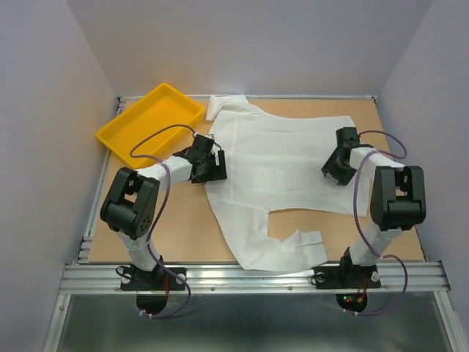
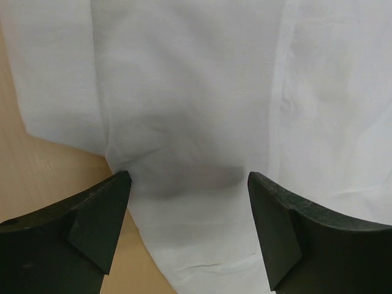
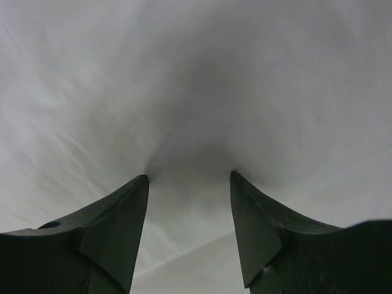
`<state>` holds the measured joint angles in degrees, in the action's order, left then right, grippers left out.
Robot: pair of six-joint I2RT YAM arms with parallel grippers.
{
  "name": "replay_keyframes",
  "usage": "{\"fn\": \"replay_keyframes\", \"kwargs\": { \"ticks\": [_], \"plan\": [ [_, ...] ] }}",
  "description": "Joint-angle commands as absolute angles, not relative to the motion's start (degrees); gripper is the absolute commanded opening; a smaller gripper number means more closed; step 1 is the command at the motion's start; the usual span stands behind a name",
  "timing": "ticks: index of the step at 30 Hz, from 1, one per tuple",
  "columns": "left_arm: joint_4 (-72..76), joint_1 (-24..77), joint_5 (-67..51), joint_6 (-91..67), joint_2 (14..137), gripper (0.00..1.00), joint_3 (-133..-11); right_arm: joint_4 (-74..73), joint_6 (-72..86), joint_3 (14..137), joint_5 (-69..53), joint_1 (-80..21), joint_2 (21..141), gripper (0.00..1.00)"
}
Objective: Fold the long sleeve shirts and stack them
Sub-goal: Flatten the shirt out
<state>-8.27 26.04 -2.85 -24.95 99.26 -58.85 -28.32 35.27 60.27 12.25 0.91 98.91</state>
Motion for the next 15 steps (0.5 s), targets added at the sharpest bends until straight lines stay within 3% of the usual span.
{"fn": "replay_keyframes", "kwargs": {
  "ticks": [1, 9, 15],
  "plan": [
    [-8.52, 26.10, -2.11, -25.31, 99.58, 0.89, -57.48, -23.73, 37.18, 66.35, 14.68, 2.72, 103.70, 0.61],
    [-12.29, 25.84, 1.93, -25.58, 101.51, 0.89, -57.92, -23.03, 36.30, 71.28, 15.65, 4.66, 109.78, 0.61],
    [-16.51, 25.84, 1.15, -25.40, 94.25, 0.94, -60.29, -23.11, 34.37, 67.69, 16.17, 5.01, 100.04, 0.63]
  ]
}}
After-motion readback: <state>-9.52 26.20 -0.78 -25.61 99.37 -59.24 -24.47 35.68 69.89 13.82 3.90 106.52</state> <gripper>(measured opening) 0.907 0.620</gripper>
